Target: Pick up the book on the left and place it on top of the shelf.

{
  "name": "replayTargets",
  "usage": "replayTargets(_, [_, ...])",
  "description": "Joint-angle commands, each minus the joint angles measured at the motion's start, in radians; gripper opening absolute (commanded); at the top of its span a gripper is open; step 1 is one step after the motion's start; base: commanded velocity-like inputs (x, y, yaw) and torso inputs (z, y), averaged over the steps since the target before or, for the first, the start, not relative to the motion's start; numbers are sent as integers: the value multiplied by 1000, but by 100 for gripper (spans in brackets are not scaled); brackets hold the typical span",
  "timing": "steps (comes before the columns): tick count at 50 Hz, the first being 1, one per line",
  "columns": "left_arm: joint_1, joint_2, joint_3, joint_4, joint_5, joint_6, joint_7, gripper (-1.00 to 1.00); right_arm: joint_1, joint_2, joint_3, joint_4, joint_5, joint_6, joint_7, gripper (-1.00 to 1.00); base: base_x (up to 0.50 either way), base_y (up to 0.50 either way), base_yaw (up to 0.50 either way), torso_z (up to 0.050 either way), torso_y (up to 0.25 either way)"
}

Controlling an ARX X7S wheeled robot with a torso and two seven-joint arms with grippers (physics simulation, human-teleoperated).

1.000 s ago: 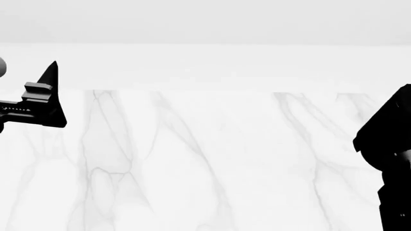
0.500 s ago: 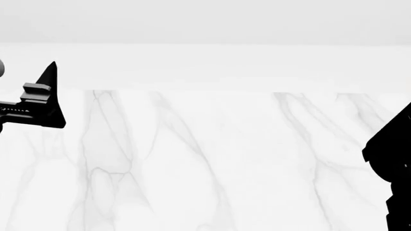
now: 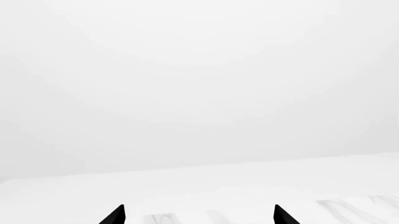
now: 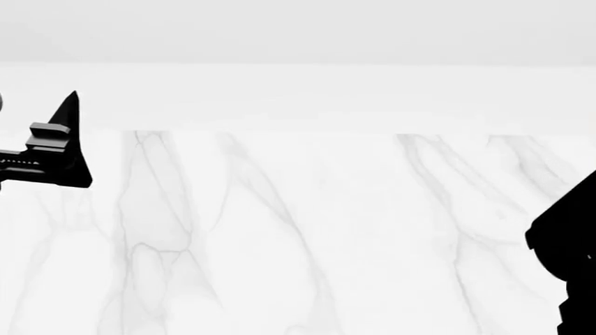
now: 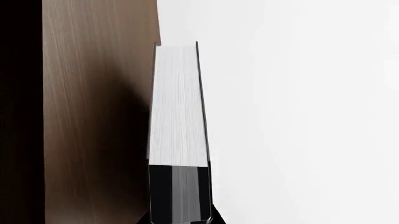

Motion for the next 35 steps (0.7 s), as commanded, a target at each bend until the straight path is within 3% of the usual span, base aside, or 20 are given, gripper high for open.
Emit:
replayTargets(1, [3,-2,-2,1,-5,2,-4,100,-7,4,-102,6,-98,14,26,-100,0,0,0,0,0])
replayTargets(4, [4,-2,1,-1,-4,5,-4,100,-5,4,-100,6,-98,13,28,-100,0,0,0,0,3])
replayTargets(5, [4,-2,1,-1,-4,6,-4,100,-5,4,-104,6,-99,13,25,100,0,0,0,0,0])
replayTargets(22, [2,-4,7,-5,-9,9,-8,100,12,-24,-101,6,-98,-81,13,100,0,0,0,1,0])
replayTargets(35, [5,-6,7,-7,-13,15,-10,100,63,-132,-134,6,-97,-339,-51,100,0,0,0,0,0])
